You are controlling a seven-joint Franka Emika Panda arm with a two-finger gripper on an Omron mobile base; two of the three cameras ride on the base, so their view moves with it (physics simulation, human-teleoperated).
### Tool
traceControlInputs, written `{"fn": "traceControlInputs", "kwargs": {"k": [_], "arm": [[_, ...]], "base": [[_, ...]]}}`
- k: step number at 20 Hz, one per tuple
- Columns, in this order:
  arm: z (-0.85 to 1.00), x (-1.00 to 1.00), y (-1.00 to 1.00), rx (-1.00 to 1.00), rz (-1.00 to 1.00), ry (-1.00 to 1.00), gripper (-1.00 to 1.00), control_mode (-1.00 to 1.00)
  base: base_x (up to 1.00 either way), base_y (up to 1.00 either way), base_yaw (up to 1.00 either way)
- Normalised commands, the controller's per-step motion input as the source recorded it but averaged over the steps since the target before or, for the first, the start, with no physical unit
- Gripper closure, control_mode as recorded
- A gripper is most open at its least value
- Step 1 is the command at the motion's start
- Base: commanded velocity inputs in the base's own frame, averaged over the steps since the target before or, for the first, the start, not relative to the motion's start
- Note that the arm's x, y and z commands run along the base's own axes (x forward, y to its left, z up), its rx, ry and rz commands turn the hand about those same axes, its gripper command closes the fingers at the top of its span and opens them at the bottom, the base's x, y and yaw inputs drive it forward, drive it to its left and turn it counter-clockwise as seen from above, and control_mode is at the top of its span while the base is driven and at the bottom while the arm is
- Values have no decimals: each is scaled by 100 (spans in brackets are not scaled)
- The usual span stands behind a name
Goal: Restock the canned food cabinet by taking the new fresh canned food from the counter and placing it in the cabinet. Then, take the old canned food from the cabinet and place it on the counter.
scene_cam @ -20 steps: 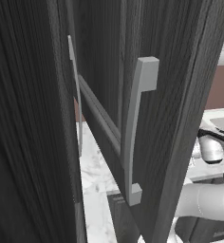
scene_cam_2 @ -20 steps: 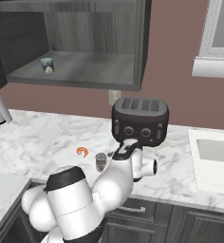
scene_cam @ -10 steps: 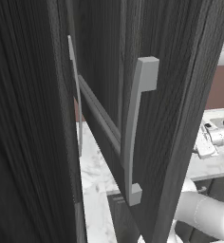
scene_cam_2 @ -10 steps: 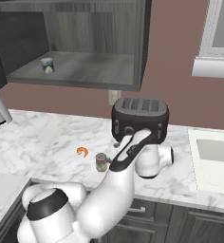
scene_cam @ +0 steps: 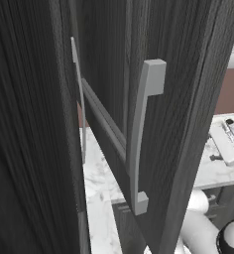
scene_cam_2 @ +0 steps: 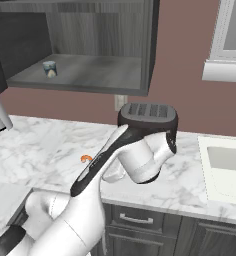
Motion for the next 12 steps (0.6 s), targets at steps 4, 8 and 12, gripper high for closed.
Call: {"fn": "traceControlInputs", "kwargs": {"k": [4, 8, 12], "arm": [[47, -55, 26, -30, -6, -1, -100, -100], [63, -32, 31, -27, -10, 0, -100, -100], [56, -29, 30, -23, -7, 0, -100, -100]], "base": [[0, 0, 0], [0, 0, 0], [0, 0, 0]]}}
